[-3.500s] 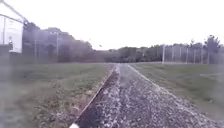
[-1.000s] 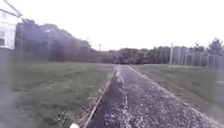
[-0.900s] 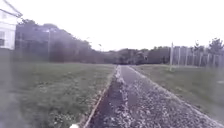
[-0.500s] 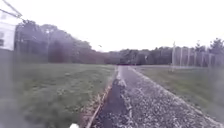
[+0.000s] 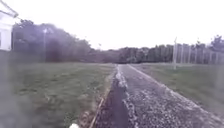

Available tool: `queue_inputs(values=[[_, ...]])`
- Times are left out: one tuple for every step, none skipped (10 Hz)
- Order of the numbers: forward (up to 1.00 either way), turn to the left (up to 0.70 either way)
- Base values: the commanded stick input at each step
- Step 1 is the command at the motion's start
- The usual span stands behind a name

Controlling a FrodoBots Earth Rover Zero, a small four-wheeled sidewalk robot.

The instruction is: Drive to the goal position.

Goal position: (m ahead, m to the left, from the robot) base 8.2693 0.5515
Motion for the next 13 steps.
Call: queue_inputs(values=[[0.70,0.00],[0.70,0.00],[0.70,0.00],[0.70,0.00],[0.70,0.00],[0.70,0.00],[0.70,0.00],[0.70,0.00],[0.70,0.00],[0.70,0.00],[0.70,0.00],[0.70,0.22],[0.70,0.31]])
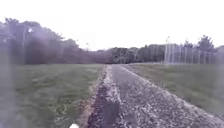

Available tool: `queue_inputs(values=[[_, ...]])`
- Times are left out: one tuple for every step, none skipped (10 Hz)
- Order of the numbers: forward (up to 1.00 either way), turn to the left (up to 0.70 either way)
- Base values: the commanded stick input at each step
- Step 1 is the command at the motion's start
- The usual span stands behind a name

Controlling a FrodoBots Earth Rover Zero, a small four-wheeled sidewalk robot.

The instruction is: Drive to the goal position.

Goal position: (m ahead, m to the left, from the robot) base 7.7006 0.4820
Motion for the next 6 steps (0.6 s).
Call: queue_inputs(values=[[0.70,0.35],[0.70,0.35],[0.70,0.00],[0.70,0.00],[0.70,0.00],[0.70,0.00]])
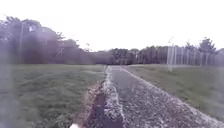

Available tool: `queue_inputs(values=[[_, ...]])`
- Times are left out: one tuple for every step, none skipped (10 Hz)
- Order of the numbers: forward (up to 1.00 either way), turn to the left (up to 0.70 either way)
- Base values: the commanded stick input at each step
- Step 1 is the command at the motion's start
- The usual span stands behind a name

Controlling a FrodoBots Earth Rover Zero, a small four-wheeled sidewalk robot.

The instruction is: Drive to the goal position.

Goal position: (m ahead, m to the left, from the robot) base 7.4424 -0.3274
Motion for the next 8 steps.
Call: queue_inputs(values=[[0.70,0.00],[0.70,0.00],[0.70,0.00],[0.70,0.00],[0.70,0.00],[0.70,0.00],[0.70,0.00],[0.70,0.00]])
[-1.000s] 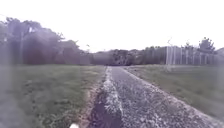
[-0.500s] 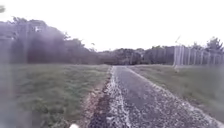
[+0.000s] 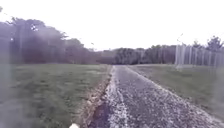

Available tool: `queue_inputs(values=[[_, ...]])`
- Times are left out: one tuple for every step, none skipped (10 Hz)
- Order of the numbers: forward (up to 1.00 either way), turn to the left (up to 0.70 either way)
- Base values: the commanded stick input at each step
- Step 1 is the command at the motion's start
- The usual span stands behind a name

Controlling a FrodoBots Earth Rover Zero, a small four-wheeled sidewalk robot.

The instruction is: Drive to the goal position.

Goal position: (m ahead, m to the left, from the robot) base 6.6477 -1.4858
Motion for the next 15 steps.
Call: queue_inputs(values=[[0.70,0.00],[0.70,0.00],[0.70,0.00],[0.70,0.00],[0.70,0.00],[0.70,0.00],[0.70,0.00],[0.70,0.00],[0.70,0.00],[0.70,0.00],[0.70,0.00],[0.70,-0.06],[0.70,-0.13],[0.70,-0.21],[0.70,-0.29]])
